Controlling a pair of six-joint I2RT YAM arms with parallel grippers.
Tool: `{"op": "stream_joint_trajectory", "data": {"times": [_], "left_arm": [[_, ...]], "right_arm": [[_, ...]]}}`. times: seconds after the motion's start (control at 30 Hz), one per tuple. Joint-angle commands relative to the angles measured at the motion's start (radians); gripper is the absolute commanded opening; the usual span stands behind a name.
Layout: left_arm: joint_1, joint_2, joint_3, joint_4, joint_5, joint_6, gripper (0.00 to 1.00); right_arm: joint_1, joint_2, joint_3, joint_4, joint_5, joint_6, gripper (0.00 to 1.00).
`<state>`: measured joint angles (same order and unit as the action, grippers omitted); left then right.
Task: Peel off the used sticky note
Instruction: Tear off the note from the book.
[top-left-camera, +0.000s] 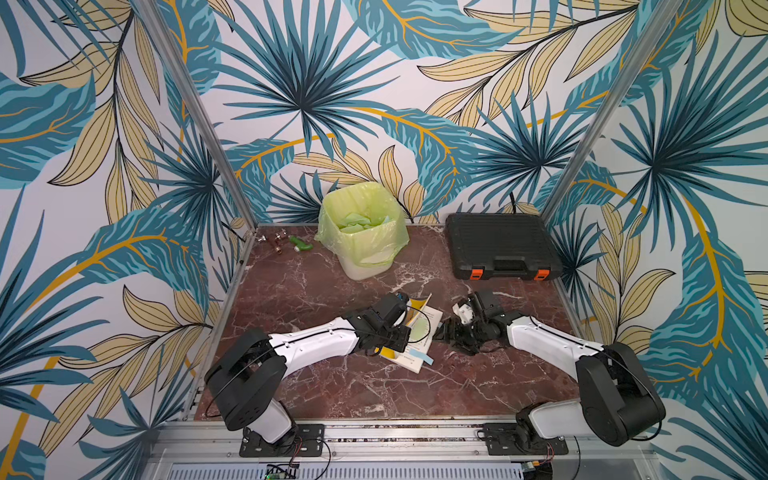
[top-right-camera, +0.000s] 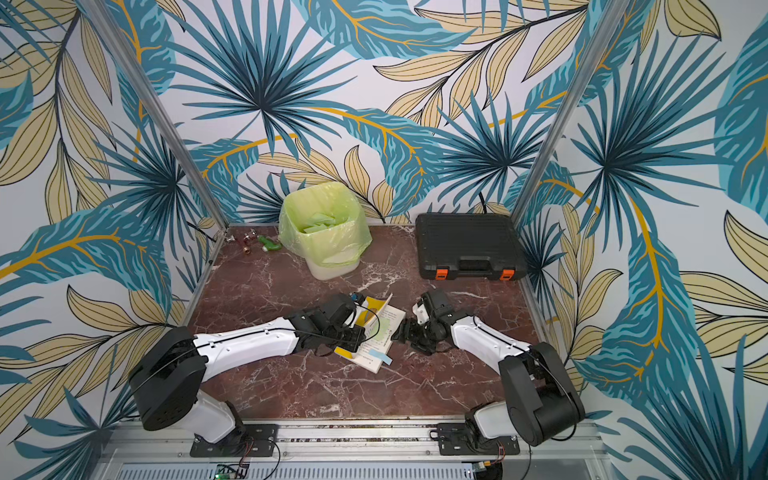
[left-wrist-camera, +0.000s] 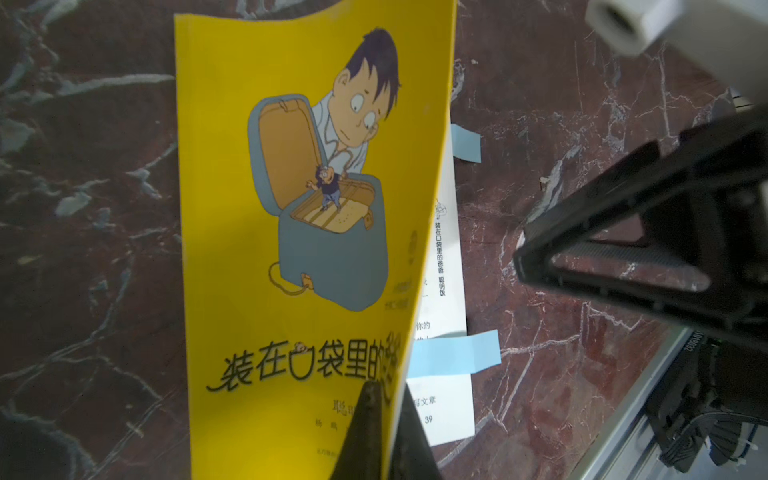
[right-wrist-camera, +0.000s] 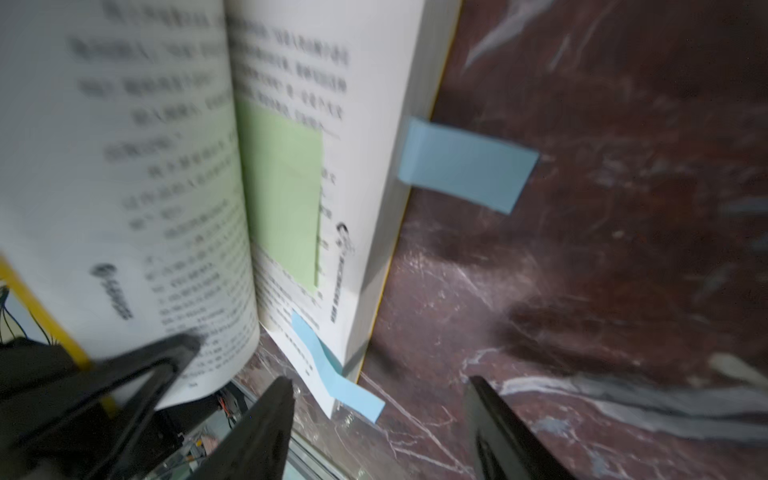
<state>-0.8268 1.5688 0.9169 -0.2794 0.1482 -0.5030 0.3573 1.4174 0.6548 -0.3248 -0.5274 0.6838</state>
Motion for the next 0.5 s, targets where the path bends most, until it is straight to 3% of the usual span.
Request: {"op": "stream_joint_trajectory", "data": {"times": [0.0,0.17,0.47], "left_arm": [[0.023,-0.02,-0.031,0.093,0.04,-0.042,0.0],[0.036,-0.017,-0.043,0.119,0.069,-0.055,0.0],[0.05,-0.02,-0.06,0.14,0.088,-0.07,0.0]], "right_arm": [[0.032,-0.007,-0.063,0.141,-0.104,-0.04,0.68],[0.045,0.025,-0.127,0.301,-0.13,0.031,0.64],[0.08,0.04,-0.163,0.383,-0.129,0.093,0.39]]}}
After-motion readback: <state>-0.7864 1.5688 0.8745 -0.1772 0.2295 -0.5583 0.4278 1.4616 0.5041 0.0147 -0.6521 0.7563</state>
